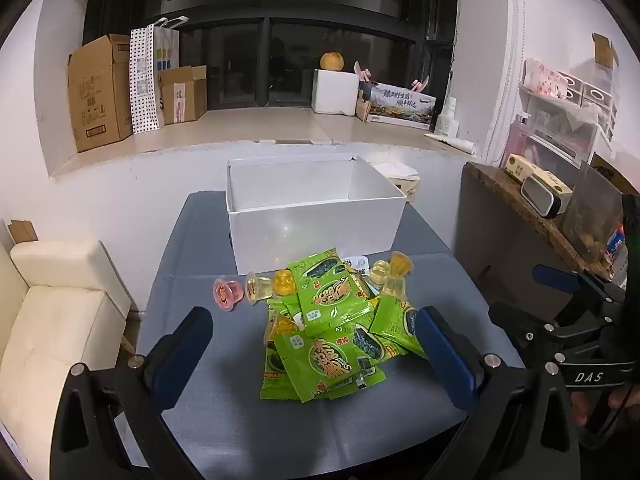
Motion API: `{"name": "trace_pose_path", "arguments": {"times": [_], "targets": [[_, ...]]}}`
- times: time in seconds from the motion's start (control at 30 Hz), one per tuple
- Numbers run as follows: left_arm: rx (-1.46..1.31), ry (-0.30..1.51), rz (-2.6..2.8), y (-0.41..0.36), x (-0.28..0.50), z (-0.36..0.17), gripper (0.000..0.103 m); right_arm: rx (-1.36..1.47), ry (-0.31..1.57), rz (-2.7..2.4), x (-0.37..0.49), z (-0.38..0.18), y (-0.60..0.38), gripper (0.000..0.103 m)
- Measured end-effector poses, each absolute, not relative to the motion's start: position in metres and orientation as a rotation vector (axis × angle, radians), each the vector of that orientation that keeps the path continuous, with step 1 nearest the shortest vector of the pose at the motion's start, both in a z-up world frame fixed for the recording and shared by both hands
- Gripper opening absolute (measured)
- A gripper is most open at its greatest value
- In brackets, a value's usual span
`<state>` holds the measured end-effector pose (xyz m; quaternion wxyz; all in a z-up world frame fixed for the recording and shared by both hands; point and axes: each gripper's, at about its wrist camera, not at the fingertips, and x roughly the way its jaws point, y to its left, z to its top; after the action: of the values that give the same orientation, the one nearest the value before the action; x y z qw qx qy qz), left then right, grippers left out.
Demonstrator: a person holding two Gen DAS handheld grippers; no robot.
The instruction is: Organize snacks
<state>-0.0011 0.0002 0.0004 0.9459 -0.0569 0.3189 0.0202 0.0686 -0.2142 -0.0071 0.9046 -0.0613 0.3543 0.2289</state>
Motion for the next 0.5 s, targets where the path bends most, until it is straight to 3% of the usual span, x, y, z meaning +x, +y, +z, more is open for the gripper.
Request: {"name": "trace_pose_path", "arguments": {"times": [0.5], "targets": [[-0.119, 0.667, 0.05, 0.0, -0.001, -0.001, 0.103, -0.136, 0.723, 0.474, 0.068, -0.008, -0.214, 0.103]]}}
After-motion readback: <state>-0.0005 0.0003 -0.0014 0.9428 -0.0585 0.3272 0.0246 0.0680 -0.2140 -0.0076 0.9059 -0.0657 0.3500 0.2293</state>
